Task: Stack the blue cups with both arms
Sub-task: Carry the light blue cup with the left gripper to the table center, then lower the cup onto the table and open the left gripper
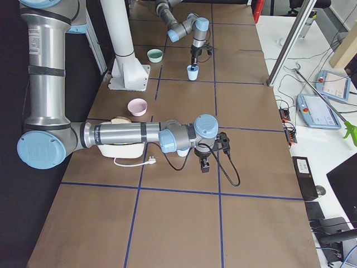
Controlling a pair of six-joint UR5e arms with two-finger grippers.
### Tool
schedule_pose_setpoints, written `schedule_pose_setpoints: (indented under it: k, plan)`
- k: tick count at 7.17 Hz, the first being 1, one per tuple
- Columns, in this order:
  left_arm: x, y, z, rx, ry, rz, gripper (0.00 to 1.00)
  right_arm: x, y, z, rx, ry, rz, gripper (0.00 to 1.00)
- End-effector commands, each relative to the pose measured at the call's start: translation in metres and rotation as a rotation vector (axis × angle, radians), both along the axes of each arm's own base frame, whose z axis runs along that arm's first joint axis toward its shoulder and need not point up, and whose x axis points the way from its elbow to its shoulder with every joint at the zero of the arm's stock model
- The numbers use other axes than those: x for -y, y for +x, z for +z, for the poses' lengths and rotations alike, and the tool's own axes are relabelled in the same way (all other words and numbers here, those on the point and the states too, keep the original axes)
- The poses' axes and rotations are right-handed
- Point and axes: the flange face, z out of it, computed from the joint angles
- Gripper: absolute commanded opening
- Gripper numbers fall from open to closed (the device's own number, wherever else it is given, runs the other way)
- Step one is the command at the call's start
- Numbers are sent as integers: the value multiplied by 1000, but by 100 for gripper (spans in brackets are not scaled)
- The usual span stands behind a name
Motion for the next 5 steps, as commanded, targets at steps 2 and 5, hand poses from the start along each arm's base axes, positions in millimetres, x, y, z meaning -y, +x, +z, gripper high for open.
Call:
schedule_pose_setpoints:
  k: [2,5]
  plan:
    - [-8,9,2,2,10,8,6,0,-12,4,-4,-9,-22,100]
    - [-5,18,8,-16,22,10,8,-1,-17,5,-3,-10,-33,100]
